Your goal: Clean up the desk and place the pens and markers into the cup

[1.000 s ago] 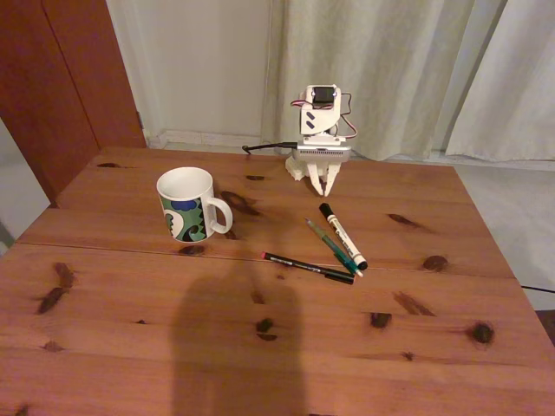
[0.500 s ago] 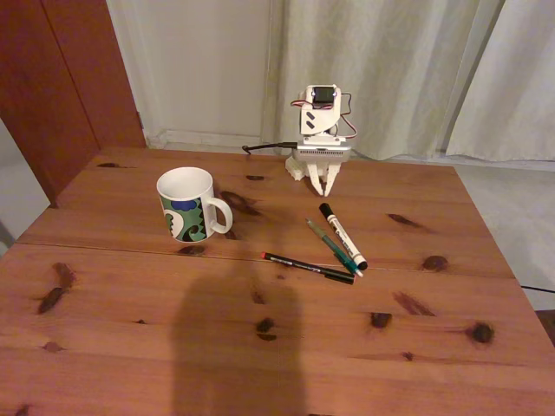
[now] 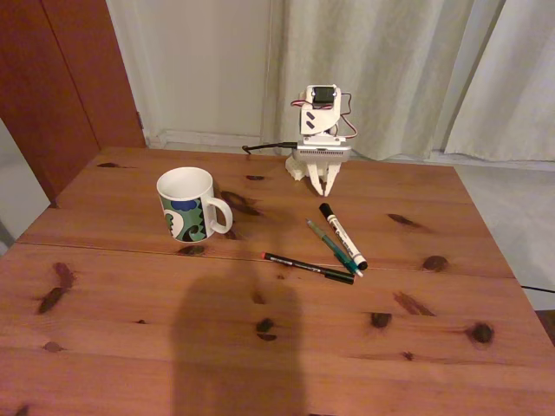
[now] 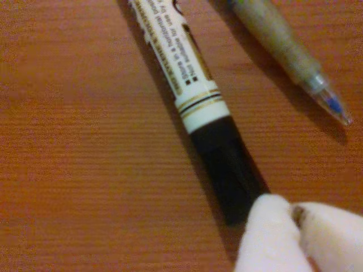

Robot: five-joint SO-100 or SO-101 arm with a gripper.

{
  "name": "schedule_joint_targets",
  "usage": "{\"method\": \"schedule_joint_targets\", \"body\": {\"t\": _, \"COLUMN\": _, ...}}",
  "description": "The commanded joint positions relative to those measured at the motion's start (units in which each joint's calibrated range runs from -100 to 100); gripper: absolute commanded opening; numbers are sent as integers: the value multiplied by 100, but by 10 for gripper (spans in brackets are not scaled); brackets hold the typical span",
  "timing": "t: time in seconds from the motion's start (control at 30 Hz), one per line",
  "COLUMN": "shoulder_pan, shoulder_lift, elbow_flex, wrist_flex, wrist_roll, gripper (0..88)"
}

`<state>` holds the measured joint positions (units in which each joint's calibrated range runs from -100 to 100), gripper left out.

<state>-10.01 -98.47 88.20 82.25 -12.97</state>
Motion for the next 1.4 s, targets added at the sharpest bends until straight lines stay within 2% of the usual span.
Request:
{"method": "schedule_joint_targets", "body": {"t": 0.0, "shoulder_pan": -32, "shoulder_lift": 54, "elbow_flex": 62, "wrist_flex": -83, "wrist_roll": 40, "gripper": 15}}
{"method": "schedule_joint_targets", "body": {"t": 0.37, "shoulder_pan": -24, "shoulder_lift": 71, "elbow_flex": 62, "wrist_flex": -238, "wrist_roll": 40, "gripper": 8}}
{"method": "schedule_joint_targets", "body": {"t": 0.53, "shoulder_pan": -64, "shoulder_lift": 435, "elbow_flex": 62, "wrist_flex": -960, "wrist_roll": 50, "gripper": 8}}
{"method": "schedule_joint_targets", "body": {"t": 0.8, "shoulder_pan": -571, "shoulder_lift": 2305, "elbow_flex": -271, "wrist_flex": -2199, "wrist_roll": 19, "gripper": 8}}
{"method": "schedule_joint_targets", "body": {"t": 0.97, "shoulder_pan": -579, "shoulder_lift": 3563, "elbow_flex": -1615, "wrist_flex": -2061, "wrist_roll": -8, "gripper": 8}}
{"method": "schedule_joint_targets", "body": {"t": 1.17, "shoulder_pan": -611, "shoulder_lift": 5135, "elbow_flex": -3301, "wrist_flex": -1124, "wrist_roll": 34, "gripper": 8}}
{"method": "schedule_joint_targets", "body": {"t": 1.37, "shoulder_pan": -957, "shoulder_lift": 6533, "elbow_flex": -4203, "wrist_flex": -943, "wrist_roll": 8, "gripper": 8}}
